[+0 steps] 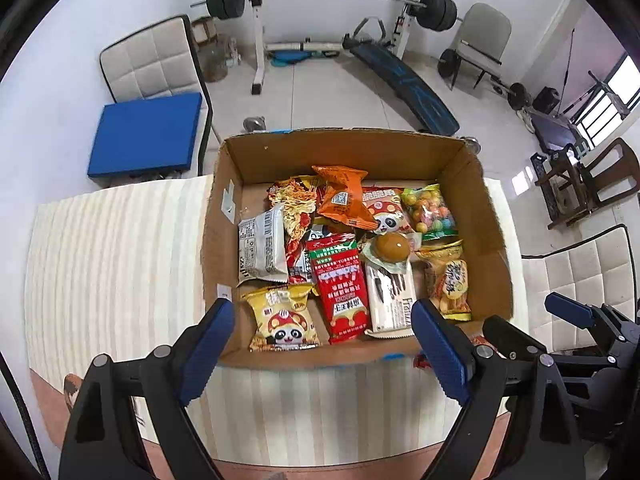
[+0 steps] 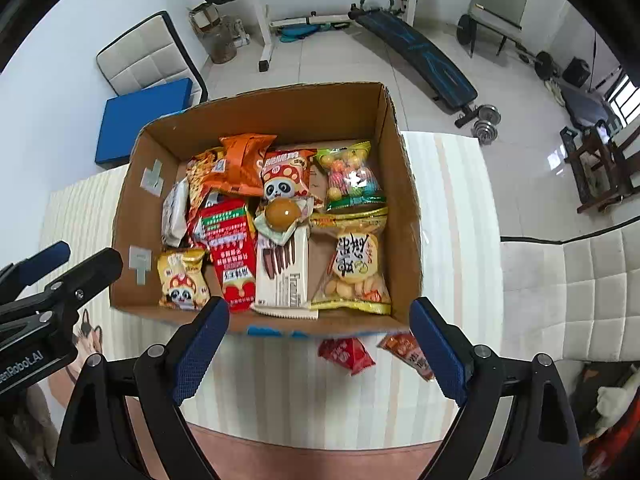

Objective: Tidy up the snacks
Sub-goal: 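Raise both open tools away from the box, then lower both tools toward the red sachet and brown packet beside the box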

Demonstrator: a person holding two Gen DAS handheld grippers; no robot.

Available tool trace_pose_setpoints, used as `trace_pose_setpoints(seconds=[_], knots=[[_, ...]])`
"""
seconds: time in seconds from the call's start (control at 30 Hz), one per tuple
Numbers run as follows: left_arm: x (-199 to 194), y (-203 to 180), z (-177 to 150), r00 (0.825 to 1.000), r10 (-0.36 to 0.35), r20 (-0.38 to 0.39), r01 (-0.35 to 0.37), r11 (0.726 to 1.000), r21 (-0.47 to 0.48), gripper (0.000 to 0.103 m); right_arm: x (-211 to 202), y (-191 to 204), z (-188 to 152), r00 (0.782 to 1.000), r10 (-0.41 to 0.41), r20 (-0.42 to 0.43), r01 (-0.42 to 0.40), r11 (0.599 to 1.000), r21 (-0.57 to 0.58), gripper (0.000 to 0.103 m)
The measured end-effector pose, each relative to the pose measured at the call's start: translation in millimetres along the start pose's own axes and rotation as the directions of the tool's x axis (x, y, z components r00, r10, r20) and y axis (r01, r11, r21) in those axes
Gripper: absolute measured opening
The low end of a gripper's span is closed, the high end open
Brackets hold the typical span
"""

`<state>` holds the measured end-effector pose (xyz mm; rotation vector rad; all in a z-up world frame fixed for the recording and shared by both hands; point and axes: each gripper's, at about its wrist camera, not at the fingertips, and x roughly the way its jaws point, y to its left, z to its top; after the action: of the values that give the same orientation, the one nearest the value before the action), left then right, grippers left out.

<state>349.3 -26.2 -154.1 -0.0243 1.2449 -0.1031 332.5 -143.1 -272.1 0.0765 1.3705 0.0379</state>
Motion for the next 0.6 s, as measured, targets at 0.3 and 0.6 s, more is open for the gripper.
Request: trace_pose_setpoints(seconds=[0.3, 0.6], knots=[[-49, -6, -31, 0.993, 0.024, 0.116, -0.022, 1.0, -0.014, 0.09, -49, -2, -38, 0.995, 0.0, 0.102, 0.001, 1.0, -0.007, 0.094], [-80, -16, -59, 0.981, 0.062, 0.184, -0.059, 0.998, -0.021, 0.09, -86, -11, -71, 0.984, 0.052, 0.169, -0.054, 0.998, 0.011, 0.094]])
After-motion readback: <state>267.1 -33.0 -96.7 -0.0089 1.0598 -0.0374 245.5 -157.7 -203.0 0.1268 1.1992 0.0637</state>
